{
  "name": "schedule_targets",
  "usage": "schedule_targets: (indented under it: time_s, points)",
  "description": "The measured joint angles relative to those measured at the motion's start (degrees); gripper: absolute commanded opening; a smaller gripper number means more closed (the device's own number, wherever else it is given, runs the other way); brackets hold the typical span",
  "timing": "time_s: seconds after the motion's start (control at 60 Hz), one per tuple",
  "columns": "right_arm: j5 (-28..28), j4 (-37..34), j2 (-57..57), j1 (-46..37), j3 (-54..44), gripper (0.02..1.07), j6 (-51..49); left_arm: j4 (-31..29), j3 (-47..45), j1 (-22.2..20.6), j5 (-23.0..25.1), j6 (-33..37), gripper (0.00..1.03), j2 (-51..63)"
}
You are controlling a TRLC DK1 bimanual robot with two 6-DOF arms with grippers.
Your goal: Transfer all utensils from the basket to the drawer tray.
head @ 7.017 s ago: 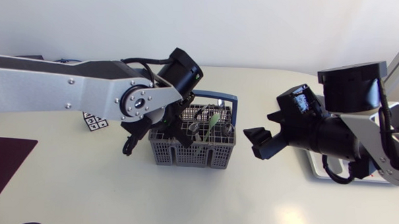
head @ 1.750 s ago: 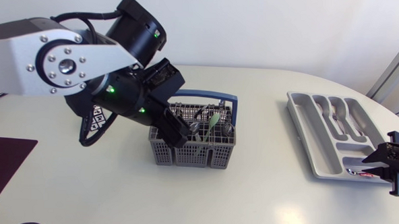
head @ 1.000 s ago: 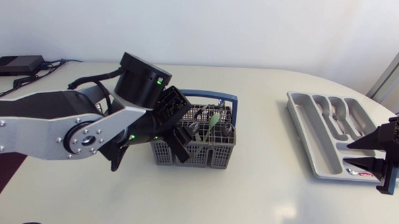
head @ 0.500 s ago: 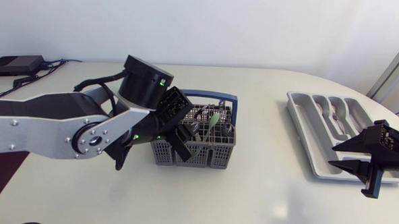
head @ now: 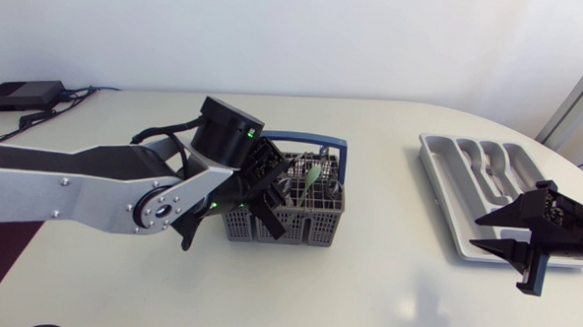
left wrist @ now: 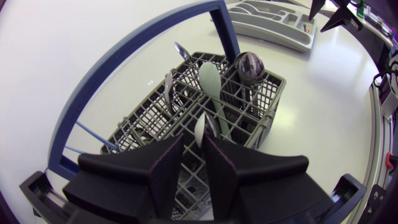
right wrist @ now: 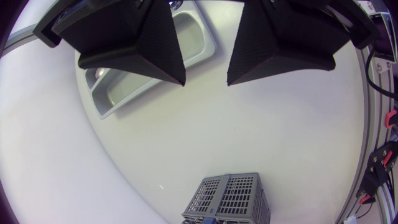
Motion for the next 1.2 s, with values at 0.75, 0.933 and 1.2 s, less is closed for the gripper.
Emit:
schedule_targets:
  time_s: [0.75, 0.933, 1.2]
  points:
    - [0.46, 2.16, -2.19, 2.38, -3.61, 0.53, 0.26, -3.52, 0.87, -1.09, -0.02, 0.0, 0.04, -4.87]
    - [0.59, 2.16, -3.48, 3.91, -3.98, 0.58, 1.31, -7.13, 1.99, -1.09, 0.0, 0.0, 0.04, -8.72]
    - [1.62, 2.16, -6.25, 7.13, -4.87, 0.58, 3.45, -8.68, 2.08, -1.09, 0.0, 0.0, 0.04, -11.54]
